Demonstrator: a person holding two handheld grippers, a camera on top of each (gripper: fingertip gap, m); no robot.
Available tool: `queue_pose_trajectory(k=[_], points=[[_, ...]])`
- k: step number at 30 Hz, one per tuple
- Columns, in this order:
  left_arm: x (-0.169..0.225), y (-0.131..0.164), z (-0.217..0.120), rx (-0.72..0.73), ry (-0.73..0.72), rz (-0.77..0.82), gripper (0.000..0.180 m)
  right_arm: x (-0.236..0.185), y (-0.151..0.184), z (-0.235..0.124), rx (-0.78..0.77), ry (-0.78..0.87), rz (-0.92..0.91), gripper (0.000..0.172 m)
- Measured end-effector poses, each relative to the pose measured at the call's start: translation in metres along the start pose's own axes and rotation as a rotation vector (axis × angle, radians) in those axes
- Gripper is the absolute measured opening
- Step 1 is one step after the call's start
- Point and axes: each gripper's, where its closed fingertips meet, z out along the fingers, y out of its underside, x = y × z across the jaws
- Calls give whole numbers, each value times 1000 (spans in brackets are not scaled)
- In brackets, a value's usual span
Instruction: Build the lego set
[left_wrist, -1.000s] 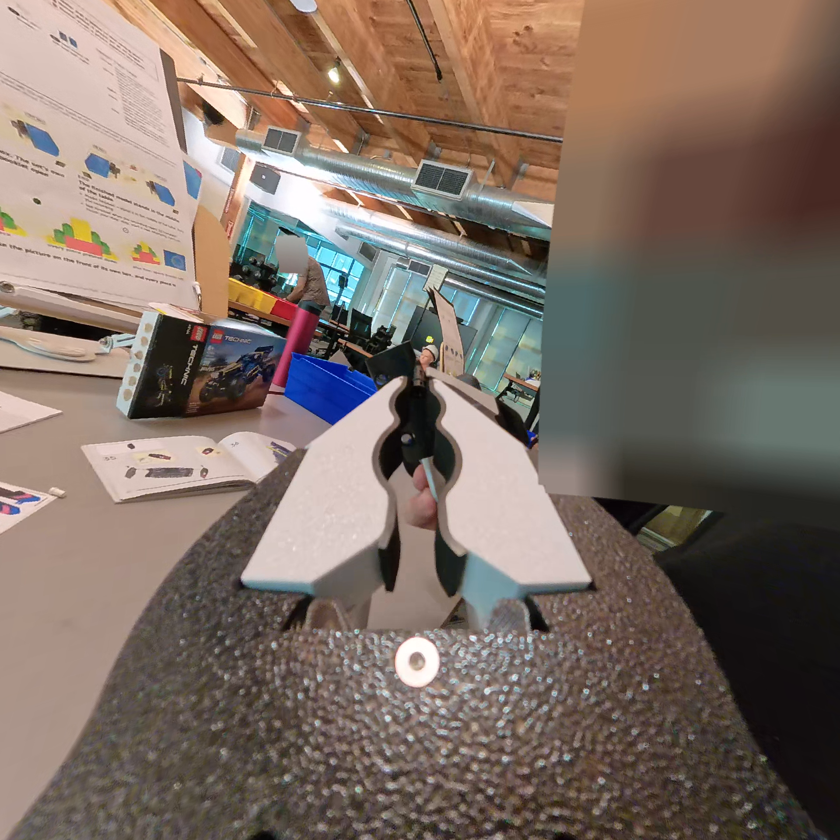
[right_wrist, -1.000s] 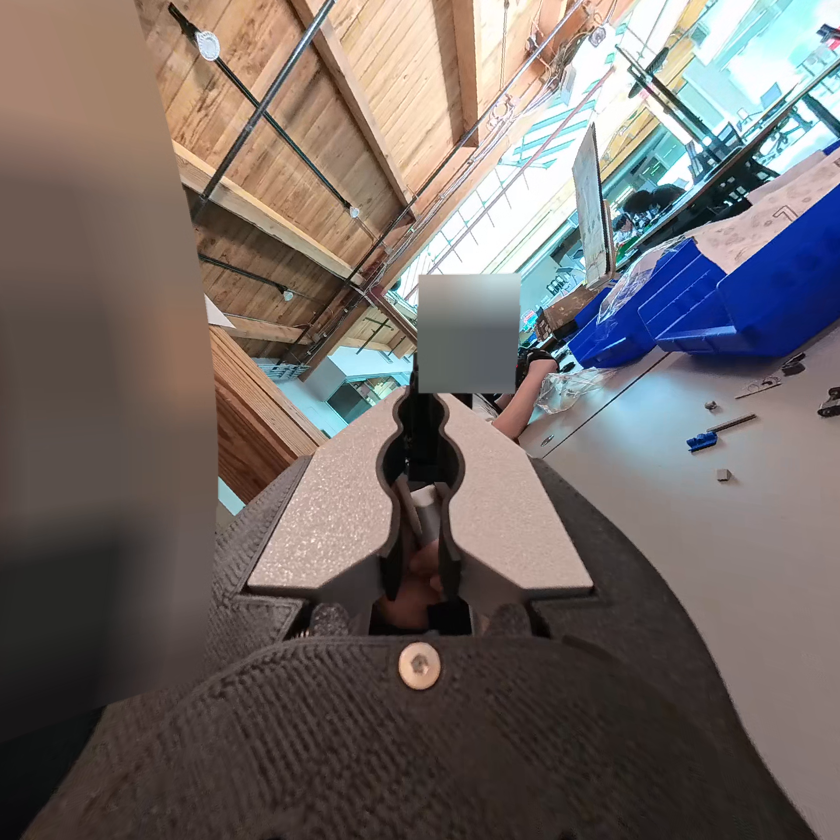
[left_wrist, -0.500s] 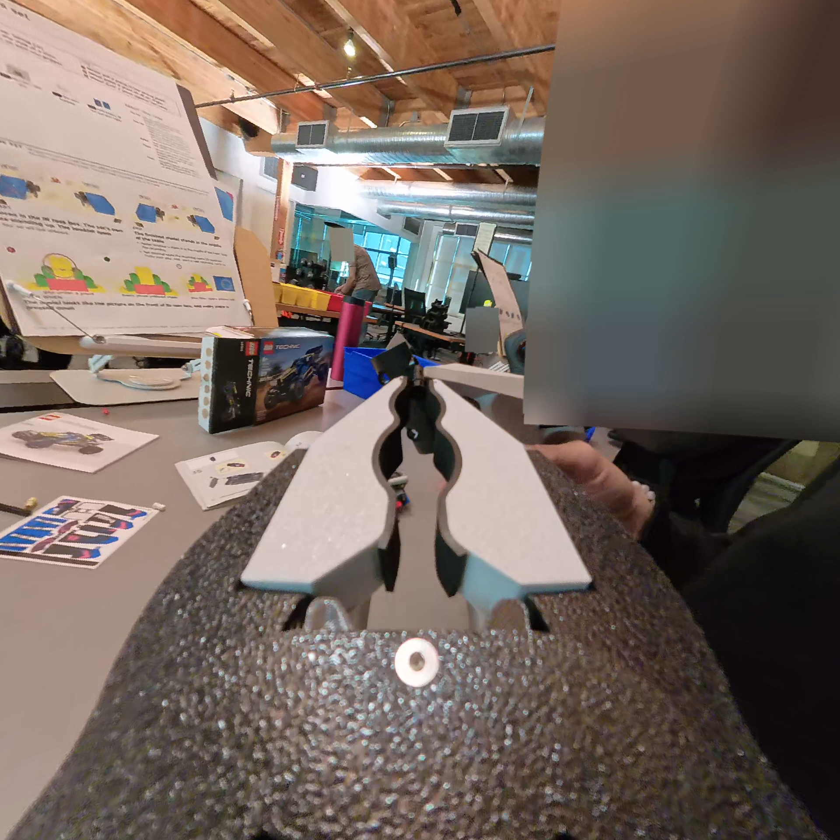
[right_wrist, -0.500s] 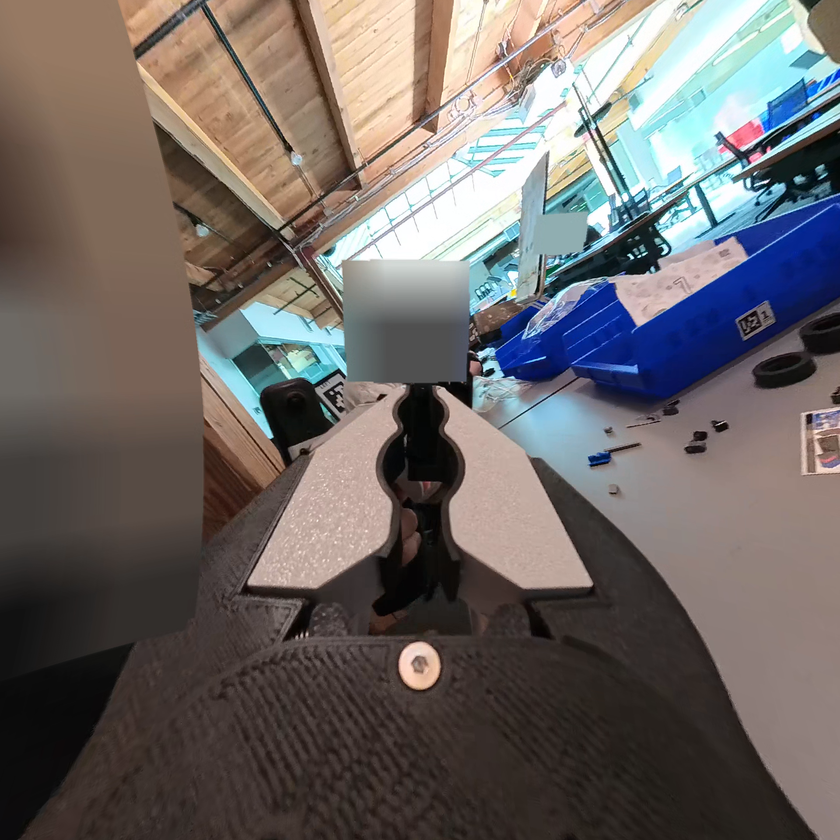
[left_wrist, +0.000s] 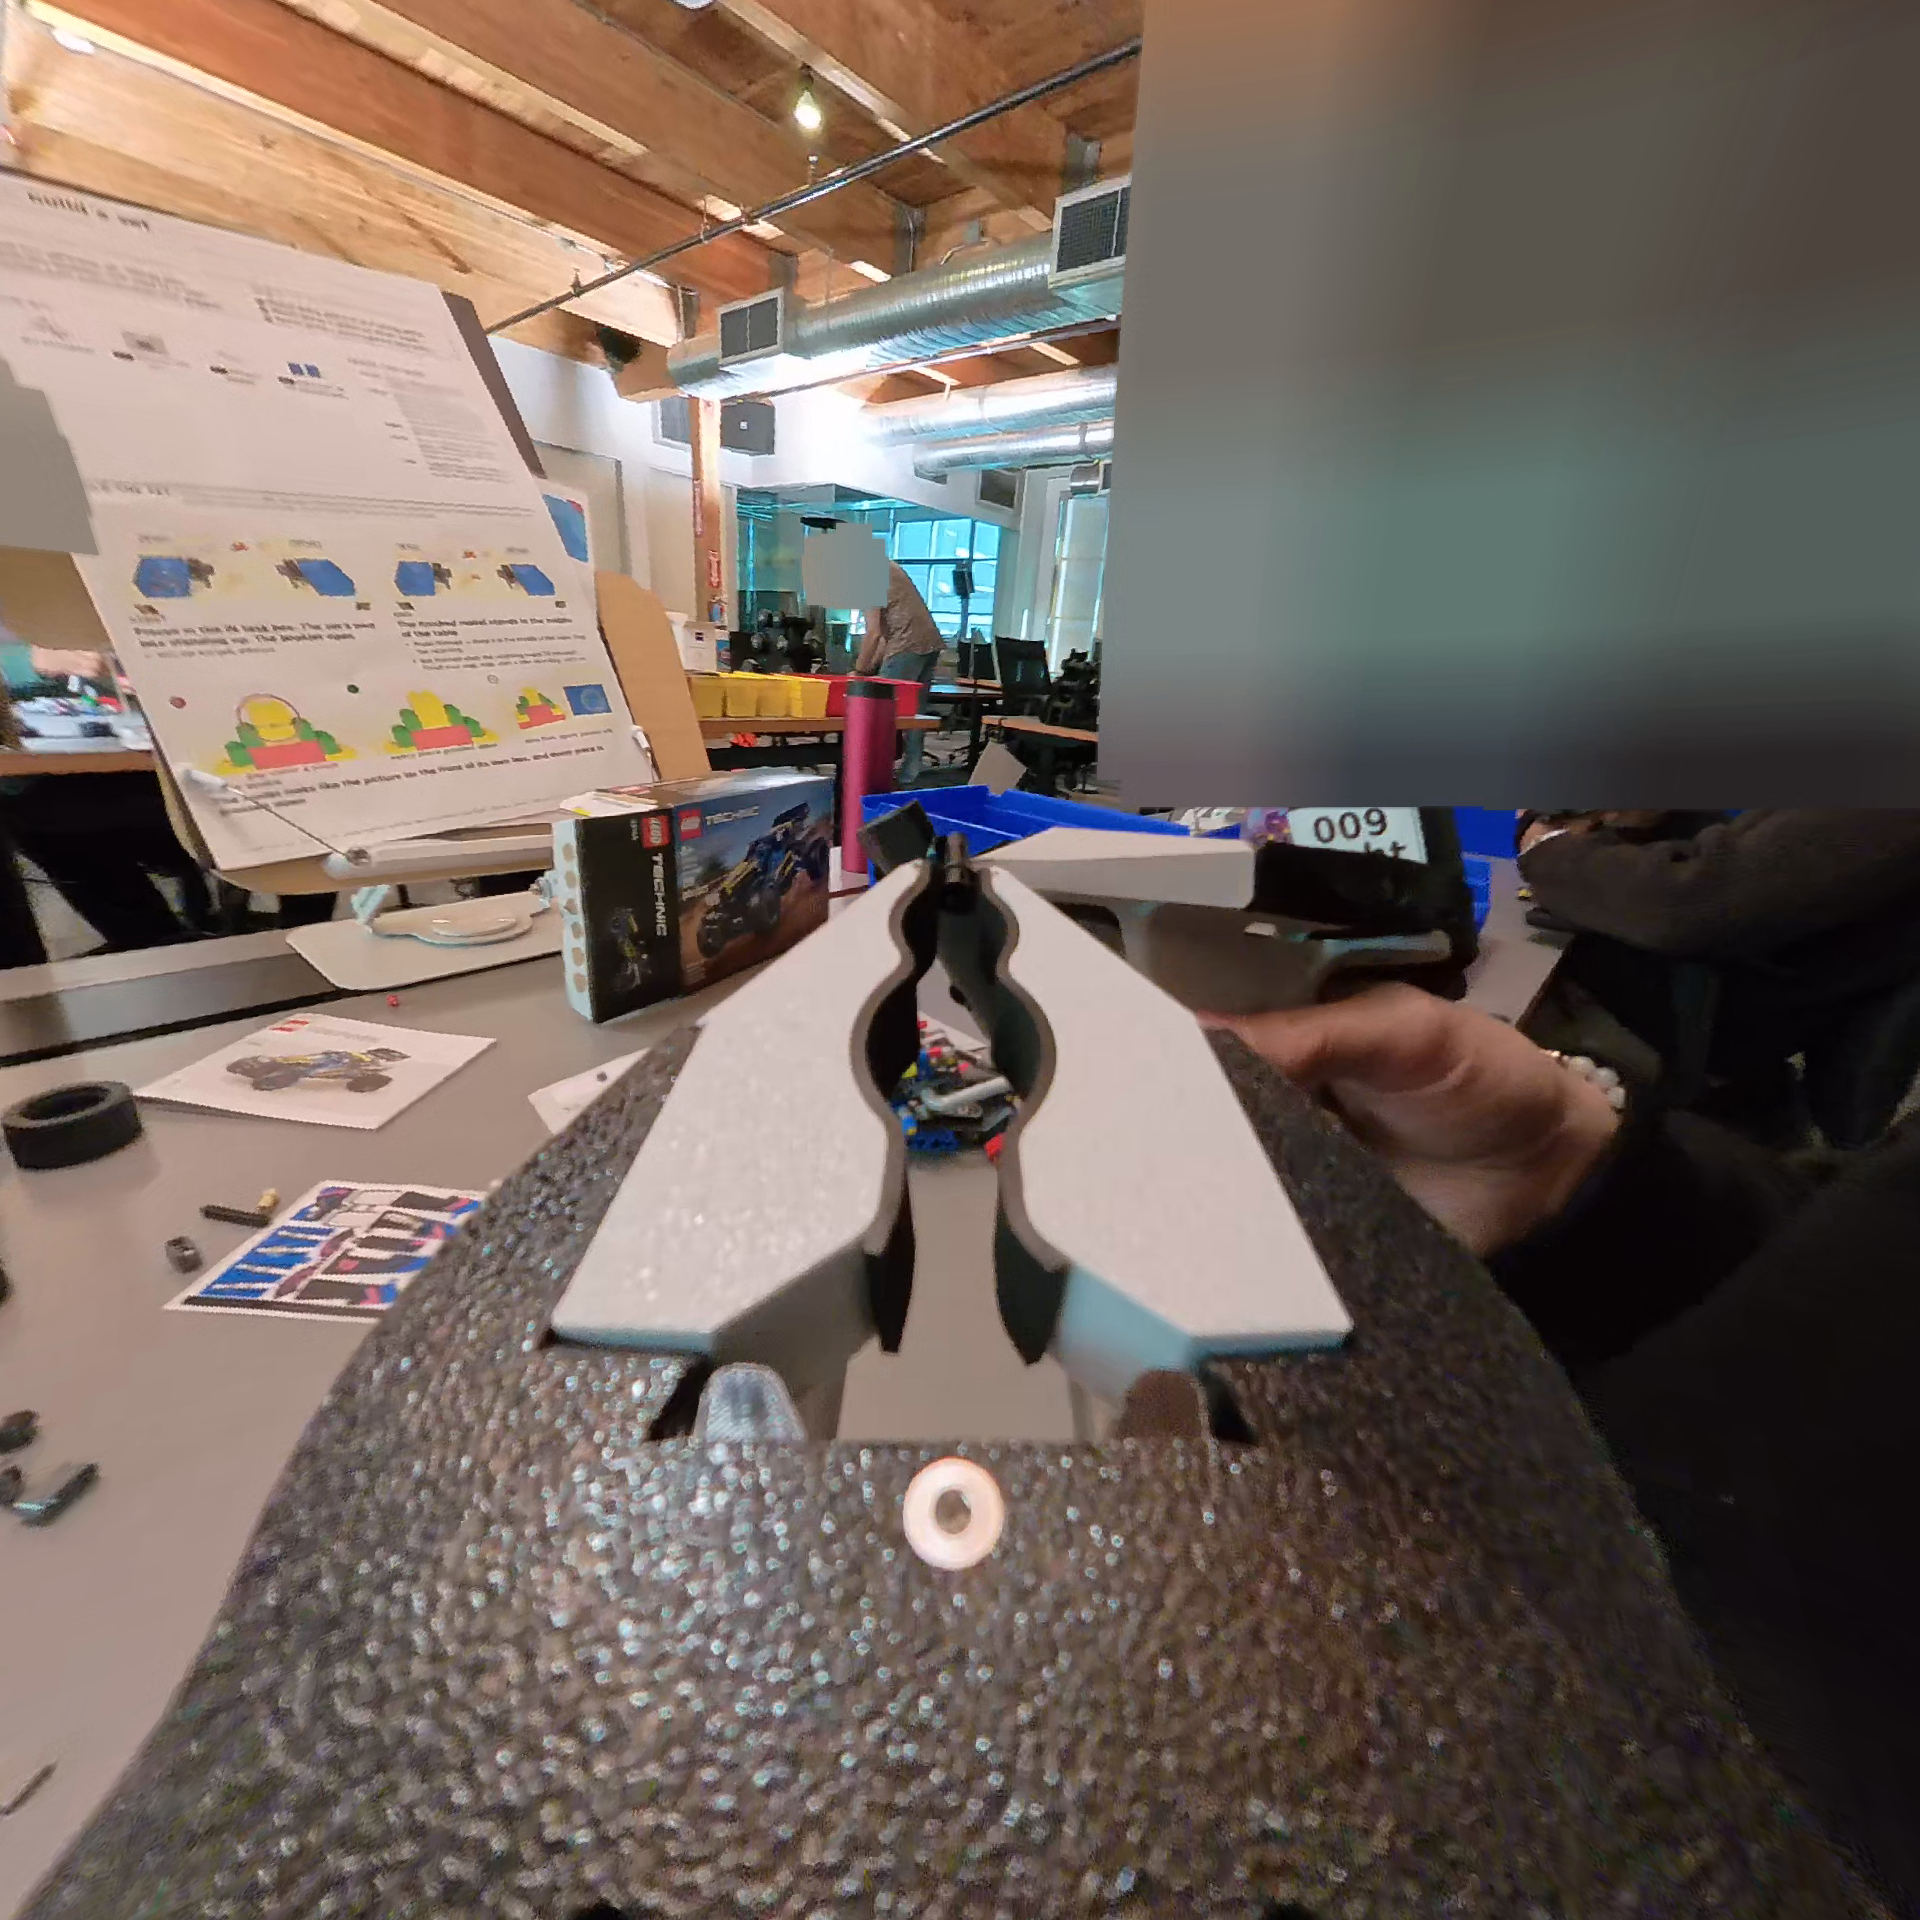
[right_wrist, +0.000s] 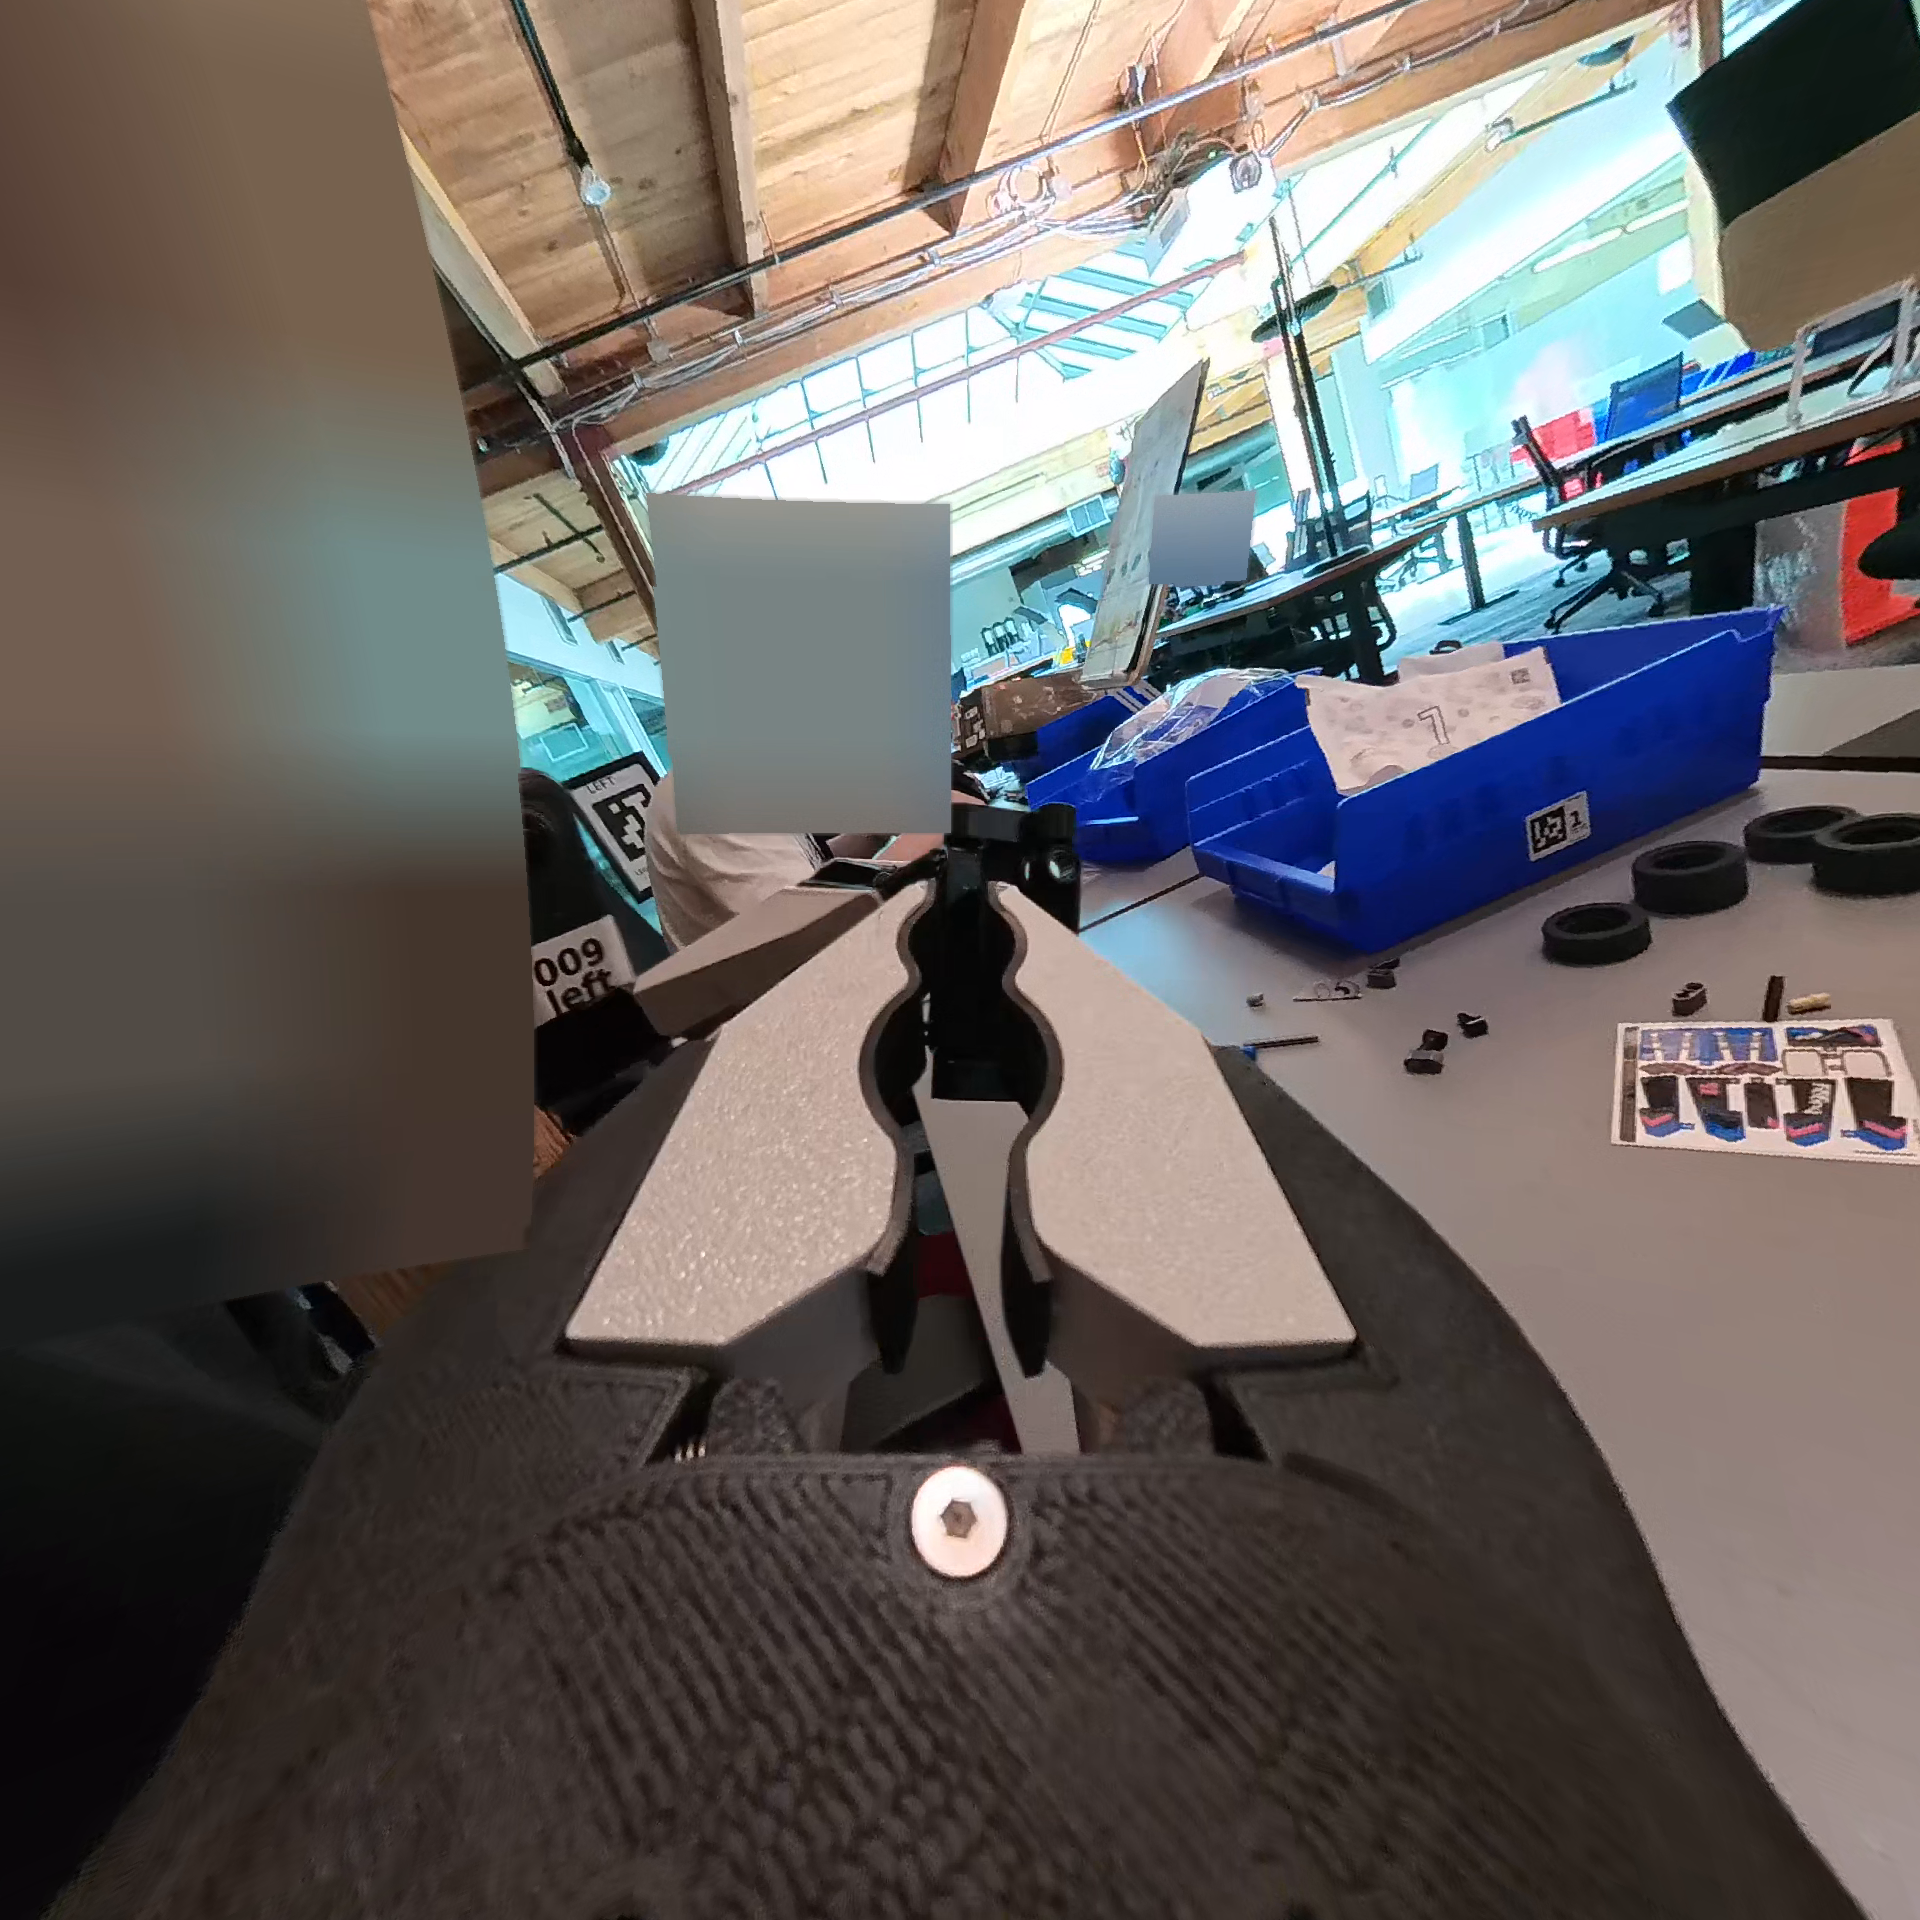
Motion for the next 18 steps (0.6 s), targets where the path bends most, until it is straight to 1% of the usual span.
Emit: queue_pose_trajectory(k=[1,8,13,18], points=[[0,0,0,-4,-7,20,4,0,0,0,0,4,-9,4],[-1,1,-1,-23,-47,96,4,1,0,-1,-15,37,-96,3],[-1,3,0,-53,-82,183,4,3,1,-1,-24,56,-136,4],[0,3,1,-62,-97,222,3,3,0,-2,-37,95,-232,4]])
